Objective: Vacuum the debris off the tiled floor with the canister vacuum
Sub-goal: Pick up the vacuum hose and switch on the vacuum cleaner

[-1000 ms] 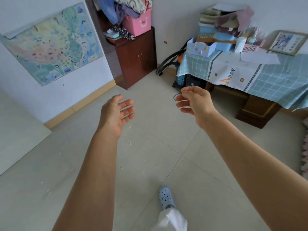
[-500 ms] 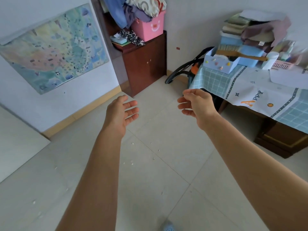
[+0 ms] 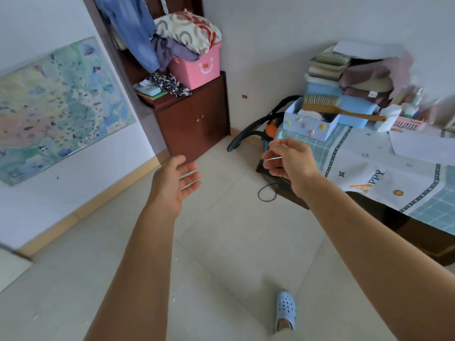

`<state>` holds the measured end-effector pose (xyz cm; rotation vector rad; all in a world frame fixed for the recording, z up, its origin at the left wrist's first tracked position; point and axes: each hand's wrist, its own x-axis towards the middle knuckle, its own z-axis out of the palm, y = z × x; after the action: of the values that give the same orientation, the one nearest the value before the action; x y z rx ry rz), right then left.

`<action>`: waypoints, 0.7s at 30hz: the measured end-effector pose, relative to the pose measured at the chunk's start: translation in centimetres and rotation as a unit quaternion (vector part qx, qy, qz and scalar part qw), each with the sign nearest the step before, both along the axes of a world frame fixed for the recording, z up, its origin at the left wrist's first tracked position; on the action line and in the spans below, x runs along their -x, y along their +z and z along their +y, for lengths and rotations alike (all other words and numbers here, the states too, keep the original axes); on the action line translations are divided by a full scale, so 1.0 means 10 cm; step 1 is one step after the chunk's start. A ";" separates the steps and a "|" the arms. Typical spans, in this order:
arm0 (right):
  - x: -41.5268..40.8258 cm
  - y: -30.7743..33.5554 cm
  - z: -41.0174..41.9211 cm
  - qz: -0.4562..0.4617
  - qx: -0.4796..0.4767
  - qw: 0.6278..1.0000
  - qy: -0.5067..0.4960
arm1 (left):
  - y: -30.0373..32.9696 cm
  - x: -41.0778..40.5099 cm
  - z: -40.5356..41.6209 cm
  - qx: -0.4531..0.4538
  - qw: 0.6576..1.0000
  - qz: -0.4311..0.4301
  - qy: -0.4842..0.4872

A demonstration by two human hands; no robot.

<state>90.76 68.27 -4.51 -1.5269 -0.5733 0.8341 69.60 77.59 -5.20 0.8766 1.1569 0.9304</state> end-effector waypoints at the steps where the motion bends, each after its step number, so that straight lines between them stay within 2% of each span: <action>1: -0.17 0.01 0.12 -0.002 -0.001 1.000 -0.005 | 0.01 -0.17 0.13 0.001 1.000 -0.005 0.001; 9: -1.42 0.08 1.25 0.000 0.022 1.000 0.008 | 0.16 -1.55 1.12 0.016 0.999 -0.050 -0.001; 16: -1.92 -0.06 2.30 0.003 0.035 0.998 0.049 | 0.07 -2.06 1.97 0.029 0.999 -0.029 0.020; 21: -2.33 -0.23 3.14 -0.003 0.040 0.998 0.039 | -0.10 -2.46 2.84 0.038 0.999 -0.015 0.008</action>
<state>114.08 99.71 -6.77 -1.5876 -0.6143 0.9220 94.18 105.95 -6.17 0.7913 1.1681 0.9045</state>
